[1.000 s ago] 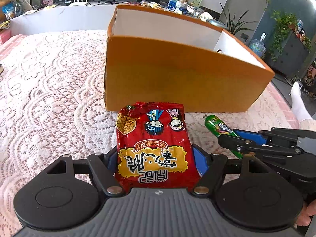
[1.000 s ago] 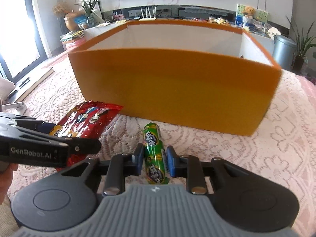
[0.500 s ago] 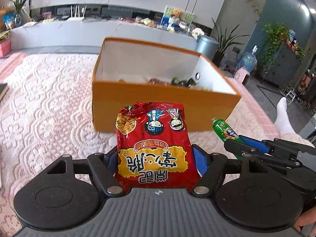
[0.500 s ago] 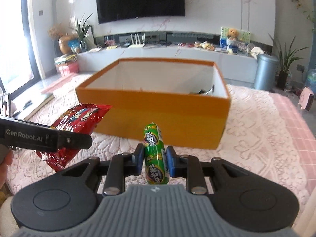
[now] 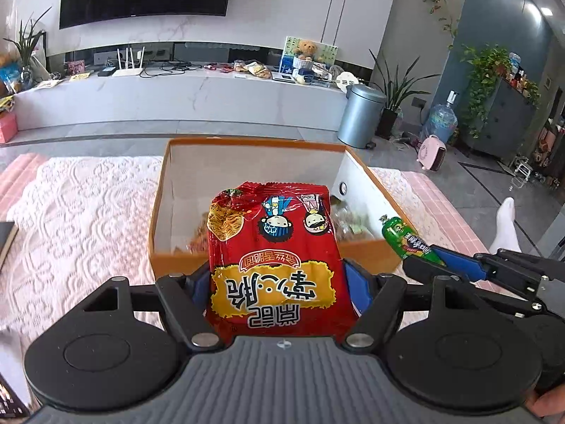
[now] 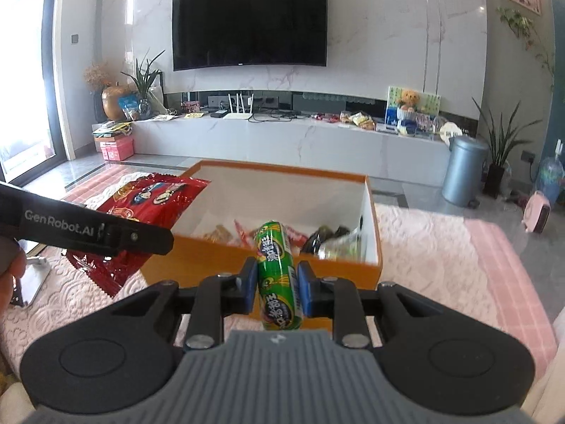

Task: Organize snacks
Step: 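Carry the chip bag and sausage over the orange box with both tools, then lower both snacks into the box and open both grippers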

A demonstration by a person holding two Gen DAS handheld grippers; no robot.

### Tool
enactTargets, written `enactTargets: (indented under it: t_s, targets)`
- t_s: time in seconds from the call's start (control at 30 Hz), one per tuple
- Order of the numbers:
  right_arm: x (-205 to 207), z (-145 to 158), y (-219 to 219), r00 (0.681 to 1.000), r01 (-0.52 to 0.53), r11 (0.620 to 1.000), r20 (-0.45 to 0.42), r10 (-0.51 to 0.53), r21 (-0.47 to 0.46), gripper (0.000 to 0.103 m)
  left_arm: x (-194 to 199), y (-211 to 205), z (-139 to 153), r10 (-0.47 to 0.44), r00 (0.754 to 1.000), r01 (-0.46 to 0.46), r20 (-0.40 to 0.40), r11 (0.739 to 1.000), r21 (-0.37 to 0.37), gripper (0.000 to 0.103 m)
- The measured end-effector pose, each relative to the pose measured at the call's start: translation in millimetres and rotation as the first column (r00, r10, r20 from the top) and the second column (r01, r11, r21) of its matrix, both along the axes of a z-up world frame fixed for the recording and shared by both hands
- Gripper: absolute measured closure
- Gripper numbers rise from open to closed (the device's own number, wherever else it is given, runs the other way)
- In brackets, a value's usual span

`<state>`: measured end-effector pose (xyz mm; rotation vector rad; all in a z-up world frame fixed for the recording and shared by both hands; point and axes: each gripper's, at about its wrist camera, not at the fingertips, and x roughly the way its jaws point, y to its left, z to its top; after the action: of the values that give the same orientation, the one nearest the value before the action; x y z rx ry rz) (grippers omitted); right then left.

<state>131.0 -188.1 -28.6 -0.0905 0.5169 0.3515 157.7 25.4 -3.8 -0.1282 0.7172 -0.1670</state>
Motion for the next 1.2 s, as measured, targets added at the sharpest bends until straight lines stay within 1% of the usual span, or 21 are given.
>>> enactTargets:
  t_s: [0.17, 0.3, 0.5, 0.63, 0.87, 1.03, 1.13, 1.2]
  targets:
    - [25.1, 9.5, 9.3, 1.0, -0.007, 0.999, 0.019, 0.008, -0.043, 0.082, 22.9, 0.1, 2.6, 0.021, 1.0, -0.021, -0.013, 1.0, 0.0, 0.019]
    - [50.6, 6.4, 15.8, 1.0, -0.004, 0.998, -0.003, 0.004, -0.066, 0.082, 36.7, -2.8, -3.2, 0.023, 0.999, -0.023, -0.022, 0.999, 0.029, 0.019]
    - [91.2, -3.8, 25.3, 0.998, 0.008, 0.996, -0.06, -0.013, -0.09, 0.082, 62.6, -4.8, -19.4, 0.023, 0.998, -0.018, -0.056, 0.997, 0.075, 0.019]
    - [113.7, -13.5, 32.8, 0.996, 0.007, 0.993, -0.088, -0.018, -0.122, 0.082, 79.8, -3.7, -30.9, 0.021, 0.996, -0.013, -0.09, 0.996, 0.086, 0.019]
    - [146.4, -35.2, 49.6, 0.991, -0.017, 0.977, -0.135, -0.013, -0.215, 0.082, 109.0, -10.2, -48.5, 0.02, 0.99, 0.007, -0.142, 0.983, 0.183, 0.019]
    - [166.0, -49.8, 56.1, 0.983, -0.034, 0.964, -0.181, -0.015, -0.265, 0.082, 119.1, -14.0, -61.7, 0.016, 0.981, 0.026, -0.192, 0.977, 0.213, 0.019]
    - [175.3, -55.6, 59.0, 0.979, -0.041, 0.958, -0.204, -0.018, -0.283, 0.082, 124.2, -13.7, -65.4, 0.016, 0.978, 0.032, -0.21, 0.975, 0.222, 0.019]
    - [180.7, -58.4, 59.4, 0.976, -0.047, 0.956, -0.217, -0.018, -0.29, 0.082, 125.0, -15.8, -68.6, 0.017, 0.976, 0.037, -0.219, 0.97, 0.241, 0.019]
